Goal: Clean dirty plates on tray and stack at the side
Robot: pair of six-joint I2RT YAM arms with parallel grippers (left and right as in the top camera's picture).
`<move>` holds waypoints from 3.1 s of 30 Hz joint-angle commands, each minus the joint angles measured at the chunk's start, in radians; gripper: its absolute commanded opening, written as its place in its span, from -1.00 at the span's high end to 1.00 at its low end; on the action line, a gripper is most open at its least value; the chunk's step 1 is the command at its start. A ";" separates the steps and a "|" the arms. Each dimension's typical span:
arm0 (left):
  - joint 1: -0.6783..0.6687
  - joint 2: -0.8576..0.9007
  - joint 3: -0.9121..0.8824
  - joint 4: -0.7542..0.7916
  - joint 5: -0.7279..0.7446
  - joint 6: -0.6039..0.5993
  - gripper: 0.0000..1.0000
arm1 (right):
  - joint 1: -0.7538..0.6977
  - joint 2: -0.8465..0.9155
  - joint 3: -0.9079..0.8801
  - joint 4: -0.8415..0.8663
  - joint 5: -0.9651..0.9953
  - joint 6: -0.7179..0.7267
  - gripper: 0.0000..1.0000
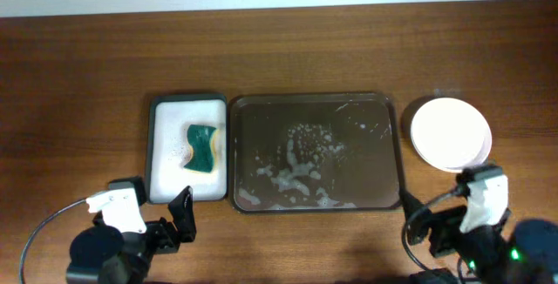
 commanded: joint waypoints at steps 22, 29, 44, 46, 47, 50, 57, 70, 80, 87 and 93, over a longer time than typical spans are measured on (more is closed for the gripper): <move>0.005 -0.006 -0.012 0.000 -0.014 0.019 -0.99 | -0.045 -0.240 -0.359 0.310 0.082 -0.017 -0.97; 0.005 -0.006 -0.012 0.000 -0.015 0.019 -0.99 | -0.095 -0.452 -0.761 0.777 0.083 -0.017 -0.97; 0.005 -0.006 -0.012 0.000 -0.014 0.019 -0.99 | -0.115 -0.453 -1.054 1.015 0.083 -0.017 -0.97; 0.005 -0.006 -0.012 0.000 -0.015 0.019 -0.99 | -0.114 -0.453 -1.054 1.015 0.083 -0.017 -0.97; 0.005 -0.006 -0.012 0.000 -0.015 0.019 -0.99 | -0.114 -0.452 -1.054 1.015 0.083 -0.017 -0.97; 0.005 -0.006 -0.012 0.000 -0.015 0.019 -0.99 | -0.114 -0.452 -1.054 1.015 0.083 -0.017 -0.97; 0.005 -0.006 -0.012 0.000 -0.014 0.019 -0.99 | -0.114 -0.451 -1.054 1.015 0.083 -0.017 -0.97; 0.006 -0.011 -0.016 -0.042 -0.038 0.020 -0.99 | -0.114 -0.451 -1.054 1.015 0.083 -0.017 -0.97; 0.070 -0.270 -0.469 0.422 -0.010 0.035 -0.99 | -0.114 -0.451 -1.054 1.015 0.083 -0.017 -0.97; 0.073 -0.397 -0.801 1.089 -0.003 0.224 -0.99 | -0.114 -0.451 -1.054 1.015 0.083 -0.017 -0.98; 0.073 -0.397 -0.840 0.915 -0.023 0.295 -0.99 | -0.114 -0.451 -1.054 1.015 0.083 -0.017 -0.97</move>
